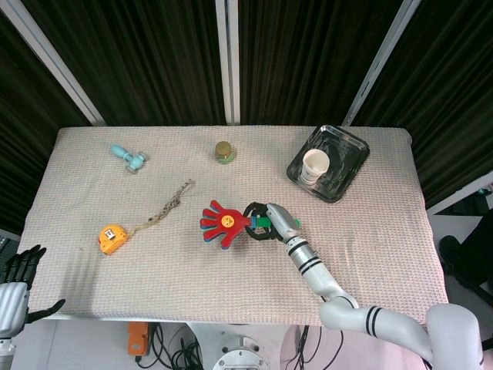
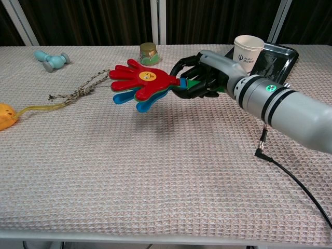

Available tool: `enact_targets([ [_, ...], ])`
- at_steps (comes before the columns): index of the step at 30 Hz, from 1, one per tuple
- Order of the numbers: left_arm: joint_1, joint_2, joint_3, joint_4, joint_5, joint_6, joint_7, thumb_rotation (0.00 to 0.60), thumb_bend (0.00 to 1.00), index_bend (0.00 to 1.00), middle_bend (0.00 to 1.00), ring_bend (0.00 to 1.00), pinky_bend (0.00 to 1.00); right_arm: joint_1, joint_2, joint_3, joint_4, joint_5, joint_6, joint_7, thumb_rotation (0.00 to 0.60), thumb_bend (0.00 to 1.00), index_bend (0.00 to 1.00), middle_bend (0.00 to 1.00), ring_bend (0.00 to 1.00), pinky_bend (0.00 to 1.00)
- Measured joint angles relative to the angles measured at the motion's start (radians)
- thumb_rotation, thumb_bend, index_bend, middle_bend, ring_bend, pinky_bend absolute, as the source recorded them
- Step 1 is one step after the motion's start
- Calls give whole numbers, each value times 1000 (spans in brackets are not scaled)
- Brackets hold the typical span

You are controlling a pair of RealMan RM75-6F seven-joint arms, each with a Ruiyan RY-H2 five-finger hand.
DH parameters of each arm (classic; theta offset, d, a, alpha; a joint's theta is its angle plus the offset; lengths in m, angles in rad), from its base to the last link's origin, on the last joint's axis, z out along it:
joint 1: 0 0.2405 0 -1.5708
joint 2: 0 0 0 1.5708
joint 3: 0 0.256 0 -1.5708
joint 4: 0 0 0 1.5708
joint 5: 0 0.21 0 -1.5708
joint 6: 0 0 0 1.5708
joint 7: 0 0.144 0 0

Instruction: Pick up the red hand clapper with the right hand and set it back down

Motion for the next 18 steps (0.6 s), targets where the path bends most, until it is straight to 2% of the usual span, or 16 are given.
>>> enact_targets([
  [2, 2, 0, 0, 3, -1, 2, -4, 600, 27, 47, 28, 0, 21, 13, -51, -8, 56, 11, 5, 16, 600, 251, 741, 630, 684, 951],
  [3, 4, 0, 1, 4, -1, 4, -6, 600, 27, 47, 28, 0, 21, 18, -68, -12, 77, 13, 9, 17, 600, 212, 661, 560, 594, 916],
  [4, 5, 0, 1, 6, -1, 6, -8, 600, 27, 47, 28, 0, 21, 25, -86, -20, 100, 12, 13, 16, 600, 157, 509, 428, 415, 810],
  [5, 6, 0, 1, 7, -1, 7, -9, 600, 27, 48, 28, 0, 21, 31, -94, -27, 111, 9, 15, 16, 600, 99, 311, 261, 219, 612],
  [6, 8, 0, 2, 7, 0, 9, -10, 600, 27, 48, 28, 0, 21, 35, -96, -34, 116, 3, 16, 14, 600, 63, 166, 137, 91, 408],
  [7, 9, 1, 2, 8, 0, 11, -10, 600, 27, 48, 28, 0, 21, 38, -95, -38, 117, -10, 20, 12, 600, 33, 49, 38, 10, 189],
  [8, 10, 2, 2, 8, 0, 12, -11, 600, 27, 48, 28, 0, 21, 40, -92, -40, 116, -22, 27, 11, 600, 15, 2, 2, 0, 56],
  [10, 11, 4, 1, 7, 0, 14, -11, 600, 27, 47, 28, 0, 21, 42, -84, -43, 113, -49, 58, 4, 600, 4, 0, 0, 0, 2],
  [14, 10, 3, 0, 6, 1, 16, -10, 600, 27, 48, 28, 0, 21, 37, -52, -47, 83, -97, 141, -32, 600, 2, 0, 0, 0, 0],
  [18, 8, 2, 0, 1, 5, 15, -3, 600, 27, 47, 28, 0, 21, 18, 13, -52, 4, -116, 185, -83, 600, 17, 0, 0, 0, 0],
])
